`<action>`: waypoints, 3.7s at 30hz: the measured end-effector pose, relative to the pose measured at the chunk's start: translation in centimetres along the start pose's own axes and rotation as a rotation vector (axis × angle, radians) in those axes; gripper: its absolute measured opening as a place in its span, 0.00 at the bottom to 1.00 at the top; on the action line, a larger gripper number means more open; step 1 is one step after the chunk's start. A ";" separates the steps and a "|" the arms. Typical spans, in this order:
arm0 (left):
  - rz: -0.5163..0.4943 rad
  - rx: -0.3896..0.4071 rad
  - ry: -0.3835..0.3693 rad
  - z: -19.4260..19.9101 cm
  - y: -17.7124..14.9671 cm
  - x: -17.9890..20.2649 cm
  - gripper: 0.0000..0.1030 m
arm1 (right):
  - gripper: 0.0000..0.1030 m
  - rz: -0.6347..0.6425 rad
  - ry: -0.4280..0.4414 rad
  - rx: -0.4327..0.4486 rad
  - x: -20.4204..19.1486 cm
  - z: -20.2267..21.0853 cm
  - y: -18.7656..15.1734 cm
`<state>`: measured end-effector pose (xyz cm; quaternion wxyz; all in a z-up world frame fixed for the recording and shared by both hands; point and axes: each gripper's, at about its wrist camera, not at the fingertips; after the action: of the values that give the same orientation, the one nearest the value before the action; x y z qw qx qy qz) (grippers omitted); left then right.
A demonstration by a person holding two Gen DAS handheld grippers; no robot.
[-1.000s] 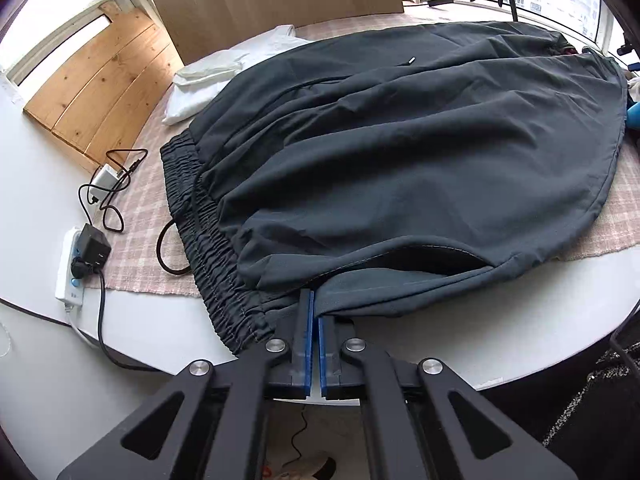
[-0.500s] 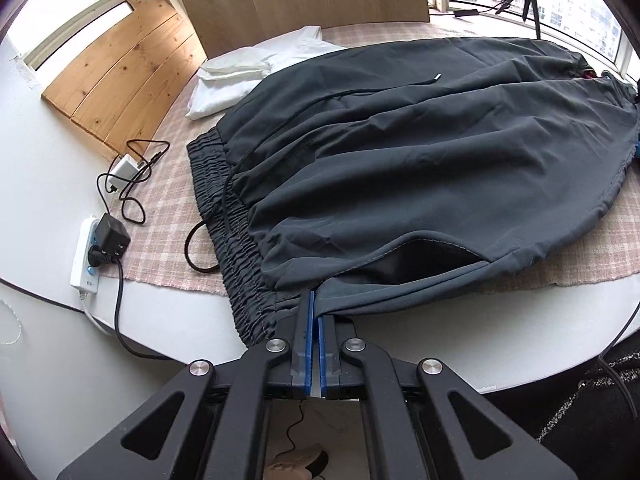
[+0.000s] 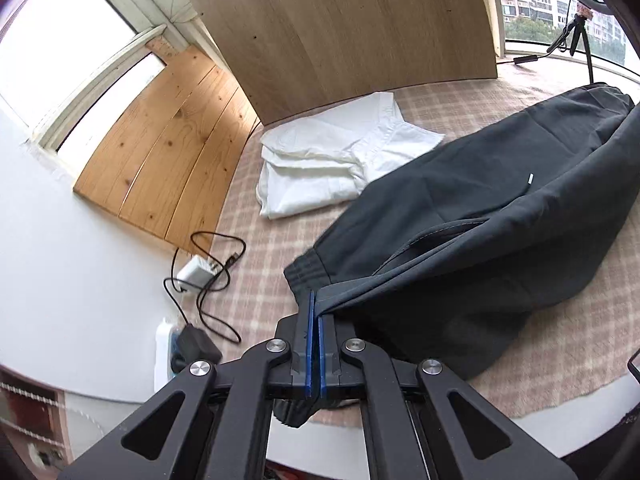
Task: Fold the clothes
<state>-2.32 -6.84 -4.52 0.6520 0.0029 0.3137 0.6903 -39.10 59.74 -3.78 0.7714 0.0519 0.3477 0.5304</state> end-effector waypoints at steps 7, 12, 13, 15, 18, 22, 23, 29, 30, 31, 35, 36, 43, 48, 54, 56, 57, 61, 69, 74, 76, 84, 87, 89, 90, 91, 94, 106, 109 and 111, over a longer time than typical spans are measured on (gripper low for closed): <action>-0.072 -0.091 -0.010 -8.7 5.8 1.1 0.01 | 0.02 -0.061 -0.021 0.017 -1.5 -8.9 1.4; -0.105 -0.132 -0.016 -12.6 7.9 1.8 0.01 | 0.02 -0.094 -0.014 0.011 -1.1 -13.0 1.7; -0.107 -0.137 -0.017 -13.2 8.2 1.9 0.01 | 0.02 -0.101 -0.008 0.004 -0.9 -13.7 1.8; -0.105 -0.152 -0.018 -14.3 8.6 2.0 0.01 | 0.02 -0.107 0.001 -0.013 -0.6 -15.1 1.9; -0.094 -0.185 -0.022 -15.9 8.9 2.1 0.05 | 0.15 -0.142 -0.014 -0.074 0.2 -16.6 2.0; -0.091 -0.204 -0.024 -16.2 8.7 2.2 0.08 | 0.34 -0.171 -0.018 -0.047 1.5 -14.5 2.0; -0.088 -0.200 -0.026 -15.9 8.7 2.1 0.09 | 0.34 -0.159 -0.017 -0.030 1.6 -13.4 1.9; -0.040 -0.162 -0.032 -13.0 7.7 -0.1 0.22 | 0.34 0.037 0.013 -0.072 -1.8 -8.7 -1.3; -0.026 -0.152 -0.032 -12.2 7.3 -0.8 0.22 | 0.34 0.110 0.020 -0.102 -3.7 -8.7 -3.0; -0.012 -0.141 -0.032 -11.4 6.9 -1.5 0.23 | 0.34 0.190 0.027 -0.135 -5.9 -8.9 -4.9; 0.050 -0.108 -0.039 -8.4 4.9 -4.6 0.31 | 0.34 0.519 0.077 -0.285 -14.9 -10.3 -13.5; 0.078 -0.115 -0.059 -8.0 3.8 -5.4 0.32 | 0.34 0.607 0.089 -0.312 -17.1 -11.0 -15.8; 0.233 -0.218 -0.192 -10.2 -2.9 -6.3 0.34 | 0.34 0.973 0.137 -0.468 -27.1 -14.9 -26.6; 0.186 -0.259 -0.094 -13.2 -3.5 -4.2 0.36 | 0.34 0.982 0.076 -0.493 -26.8 -14.7 -27.5; 0.137 -0.143 -0.047 -8.6 -1.6 -3.1 0.35 | 0.34 0.852 0.151 -0.508 -21.3 -7.1 -25.9; 0.080 -0.087 -0.120 -6.0 -0.8 -1.0 0.35 | 0.34 0.835 0.195 -0.559 -19.6 -5.2 -28.2; 0.043 -0.067 -0.167 -5.1 -0.5 0.4 0.35 | 0.34 0.817 0.220 -0.589 -19.0 -4.7 -29.9; -0.137 -0.051 -0.276 -4.4 -0.3 6.6 0.37 | 0.34 0.822 0.322 -0.662 -19.0 -4.3 -36.5; -0.138 -0.171 -0.281 -9.3 0.6 7.4 0.36 | 0.34 0.944 0.370 -0.633 -22.3 -5.4 -41.5; -0.137 -0.194 -0.286 -10.8 1.5 7.0 0.37 | 0.34 1.018 0.357 -0.620 -24.4 -5.8 -42.2; -0.138 -0.204 -0.288 -11.2 1.7 7.0 0.37 | 0.34 1.047 0.370 -0.604 -24.7 -5.1 -42.4; -0.152 -0.221 -0.298 -12.6 2.7 7.3 0.37 | 0.24 1.082 0.378 -0.533 -25.7 -6.6 -42.7; -0.153 -0.227 -0.298 -13.0 3.3 7.2 0.38 | 0.04 1.071 0.427 -0.529 -25.9 -6.4 -42.5; -0.154 -0.227 -0.297 -13.3 3.7 7.1 0.38 | 0.04 1.040 0.458 -0.556 -25.7 -6.1 -41.8; -0.152 -0.227 -0.300 -13.5 3.9 7.0 0.39 | 0.04 1.036 0.479 -0.576 -25.4 -5.5 -41.5; -0.149 -0.227 -0.302 -13.6 4.2 6.9 0.40 | 0.03 1.035 0.502 -0.599 -25.1 -4.8 -41.1; -0.156 -0.225 -0.303 -13.8 4.7 6.8 0.42 | 0.03 1.043 0.545 -0.644 -24.0 -3.2 -40.4; -0.187 -0.110 -0.270 -7.8 6.8 7.7 0.41 | 0.07 0.951 0.514 -0.814 -21.6 -4.3 -41.6; -0.211 -0.025 -0.309 -4.4 8.3 9.4 0.41 | 0.08 0.942 0.448 -0.857 -21.0 -5.0 -42.2; -0.272 0.018 -0.378 -2.7 9.1 12.6 0.41 | 0.18 0.943 0.409 -0.879 -20.6 -4.7 -42.3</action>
<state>-13.44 3.75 -7.83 0.7862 0.0955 0.1895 0.5804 -12.82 22.56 -16.38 0.3256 -0.2217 0.1788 0.9016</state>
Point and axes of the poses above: each gripper's, at about its wrist camera, not at the fingertips, and z roughly against the way its jaws point, x to its right, y to its top, and after that the axes turned 1 degree about z, right-handed
